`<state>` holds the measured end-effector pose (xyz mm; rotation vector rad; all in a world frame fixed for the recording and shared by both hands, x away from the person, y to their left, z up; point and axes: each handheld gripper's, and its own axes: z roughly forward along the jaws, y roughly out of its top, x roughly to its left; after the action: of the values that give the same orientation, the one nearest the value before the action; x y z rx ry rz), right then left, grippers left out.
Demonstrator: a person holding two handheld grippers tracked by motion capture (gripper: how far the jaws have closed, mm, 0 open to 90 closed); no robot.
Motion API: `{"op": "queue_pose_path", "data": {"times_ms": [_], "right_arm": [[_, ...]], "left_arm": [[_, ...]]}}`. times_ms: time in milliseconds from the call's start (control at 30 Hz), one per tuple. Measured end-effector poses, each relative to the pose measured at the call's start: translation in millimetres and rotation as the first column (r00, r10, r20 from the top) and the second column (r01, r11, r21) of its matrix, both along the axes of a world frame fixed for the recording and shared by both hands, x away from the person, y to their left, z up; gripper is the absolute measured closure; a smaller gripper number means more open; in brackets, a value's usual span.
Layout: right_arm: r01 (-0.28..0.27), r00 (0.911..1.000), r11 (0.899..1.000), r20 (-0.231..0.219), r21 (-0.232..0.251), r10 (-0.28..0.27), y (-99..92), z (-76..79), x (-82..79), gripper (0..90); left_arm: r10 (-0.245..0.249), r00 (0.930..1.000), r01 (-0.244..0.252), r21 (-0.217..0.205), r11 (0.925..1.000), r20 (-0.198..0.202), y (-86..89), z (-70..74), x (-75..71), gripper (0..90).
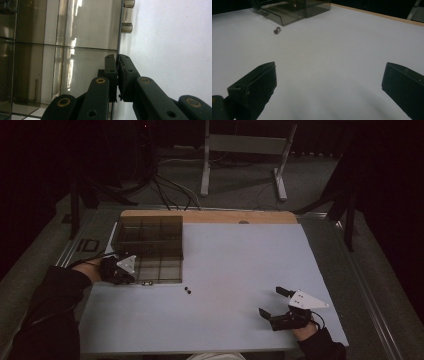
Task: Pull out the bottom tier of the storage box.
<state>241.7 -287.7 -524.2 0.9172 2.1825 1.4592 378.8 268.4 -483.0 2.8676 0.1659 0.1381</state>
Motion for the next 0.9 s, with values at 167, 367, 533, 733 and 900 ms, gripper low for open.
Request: {"op": "queue_pose_path", "data": {"times_ms": [167,367,533,733,900], "right_arm": [[0.0,1.0,1.0,0.003,-0.001,0.0,-0.4,0.1,0.0,0.1],[0.001,1.0,1.0,0.002,-0.004,-0.001,-0.3,0.2,-0.3,0.1],[0.002,1.0,1.0,0.003,-0.004,-0.002,-0.5,0.2,0.0,0.1],[0.003,1.0,1.0,0.004,-0.005,-0.003,-0.4,0.3,-0.3,0.1],[0.003,1.0,1.0,0.003,-0.002,-0.003,-0.5,0.3,-0.3,0.1]], "left_arm": [[0.05,0.9987,-0.051,-0.03,0.9983,-0.013,-1.2,0.7,0.8,76.3],[0.152,0.987,-0.157,-0.121,0.9801,-0.052,0.7,4.8,4.0,64.8],[0.197,0.9789,-0.204,-0.179,0.9625,-0.054,0.1,10.3,4.7,60.1],[0.275,0.9559,-0.293,-0.272,0.9167,-0.103,-1.1,15.5,9.4,54.0],[0.31,0.9435,-0.331,-0.341,0.8797,-0.116,-4.3,18.3,10.9,45.5]]}}
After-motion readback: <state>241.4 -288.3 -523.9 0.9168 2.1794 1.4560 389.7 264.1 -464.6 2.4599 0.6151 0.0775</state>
